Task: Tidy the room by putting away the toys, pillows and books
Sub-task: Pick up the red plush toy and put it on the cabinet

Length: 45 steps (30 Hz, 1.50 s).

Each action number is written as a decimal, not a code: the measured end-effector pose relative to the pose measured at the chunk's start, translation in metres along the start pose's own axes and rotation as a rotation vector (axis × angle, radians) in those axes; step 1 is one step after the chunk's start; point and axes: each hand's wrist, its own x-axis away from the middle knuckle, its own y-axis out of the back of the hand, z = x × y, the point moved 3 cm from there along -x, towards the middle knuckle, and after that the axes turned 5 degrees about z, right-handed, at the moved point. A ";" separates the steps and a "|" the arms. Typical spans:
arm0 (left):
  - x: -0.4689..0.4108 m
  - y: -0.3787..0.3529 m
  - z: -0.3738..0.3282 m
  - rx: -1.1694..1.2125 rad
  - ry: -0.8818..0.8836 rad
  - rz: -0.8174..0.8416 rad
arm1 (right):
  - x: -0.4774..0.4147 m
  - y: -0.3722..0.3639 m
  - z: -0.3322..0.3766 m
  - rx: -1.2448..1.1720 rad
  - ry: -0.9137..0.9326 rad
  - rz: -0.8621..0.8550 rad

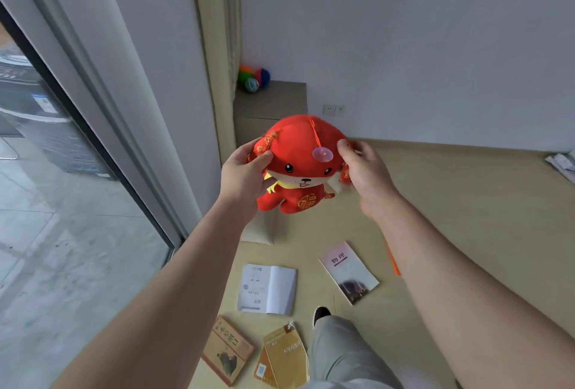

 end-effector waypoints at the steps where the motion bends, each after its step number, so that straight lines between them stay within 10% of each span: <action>1: -0.007 0.001 -0.002 0.004 -0.004 -0.006 | -0.008 -0.004 0.001 0.009 -0.006 -0.001; 45: -0.637 -0.208 -0.037 -0.004 0.095 -0.288 | -0.671 0.025 0.048 0.113 -0.090 0.148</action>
